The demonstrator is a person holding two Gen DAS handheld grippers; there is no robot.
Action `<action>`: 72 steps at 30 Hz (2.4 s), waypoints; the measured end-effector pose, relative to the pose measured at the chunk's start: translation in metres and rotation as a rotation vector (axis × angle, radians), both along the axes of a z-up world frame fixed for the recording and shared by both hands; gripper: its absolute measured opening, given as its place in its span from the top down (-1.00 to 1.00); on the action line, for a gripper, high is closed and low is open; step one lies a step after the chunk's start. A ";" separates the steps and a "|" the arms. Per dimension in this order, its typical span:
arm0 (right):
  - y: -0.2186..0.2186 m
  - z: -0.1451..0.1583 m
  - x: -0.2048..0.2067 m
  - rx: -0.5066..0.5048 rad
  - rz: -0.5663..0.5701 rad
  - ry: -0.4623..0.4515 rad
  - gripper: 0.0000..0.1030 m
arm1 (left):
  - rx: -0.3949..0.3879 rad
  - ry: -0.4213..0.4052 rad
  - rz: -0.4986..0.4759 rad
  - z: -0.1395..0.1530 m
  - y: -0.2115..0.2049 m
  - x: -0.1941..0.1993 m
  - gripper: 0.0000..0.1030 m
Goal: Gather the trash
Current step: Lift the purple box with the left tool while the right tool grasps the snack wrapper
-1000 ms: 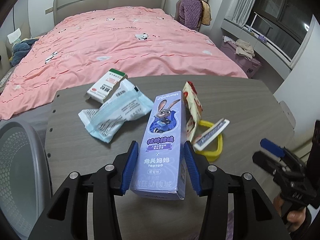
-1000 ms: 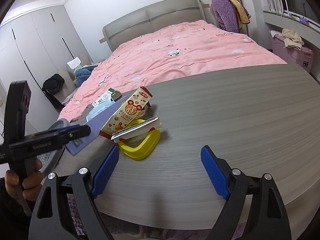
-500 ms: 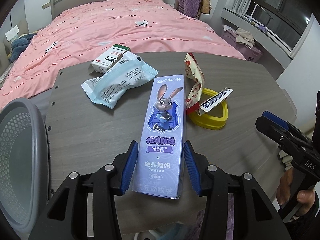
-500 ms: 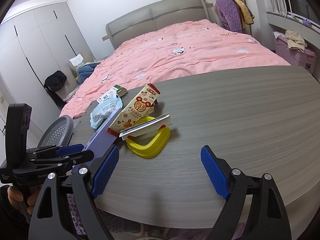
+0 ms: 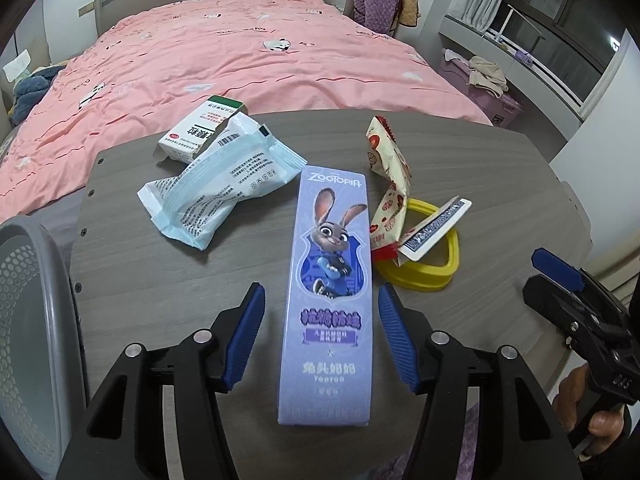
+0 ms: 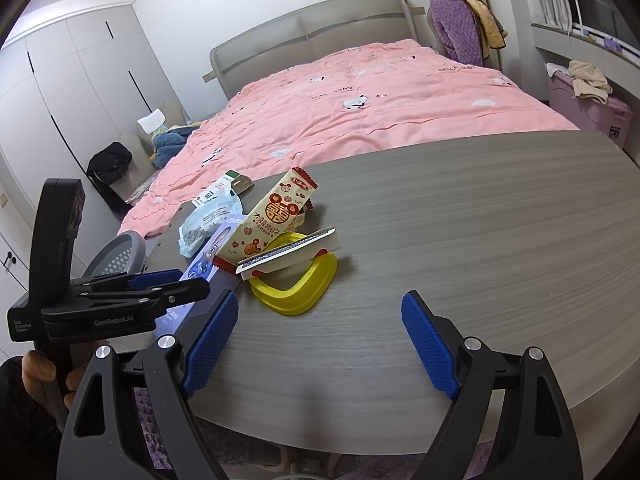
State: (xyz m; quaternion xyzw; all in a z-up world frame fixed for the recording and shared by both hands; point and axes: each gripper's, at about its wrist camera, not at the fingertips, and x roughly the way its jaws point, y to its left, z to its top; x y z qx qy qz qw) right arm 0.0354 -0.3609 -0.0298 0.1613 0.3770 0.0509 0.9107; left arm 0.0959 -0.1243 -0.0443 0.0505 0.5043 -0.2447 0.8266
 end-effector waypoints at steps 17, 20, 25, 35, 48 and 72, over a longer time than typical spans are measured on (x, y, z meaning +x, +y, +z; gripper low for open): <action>0.000 -0.001 0.007 0.006 0.004 0.010 -0.59 | 0.021 -0.004 0.045 -0.006 0.003 -0.006 0.13; 0.002 0.005 0.014 0.014 0.017 0.002 -0.59 | 0.025 -0.027 0.070 0.000 0.012 -0.013 0.14; 0.006 0.013 0.040 0.047 0.038 0.006 -0.59 | 0.040 -0.109 0.116 0.020 0.025 -0.022 0.14; 0.035 0.019 0.104 -0.036 0.077 0.079 -0.59 | 0.012 -0.226 0.162 0.054 0.046 -0.029 0.14; 0.063 -0.014 0.148 -0.127 0.100 0.237 0.03 | -0.024 -0.220 0.227 0.055 0.078 -0.021 0.14; 0.103 0.040 0.106 -0.054 0.163 0.069 0.74 | -0.039 -0.259 0.339 0.063 0.130 -0.032 0.14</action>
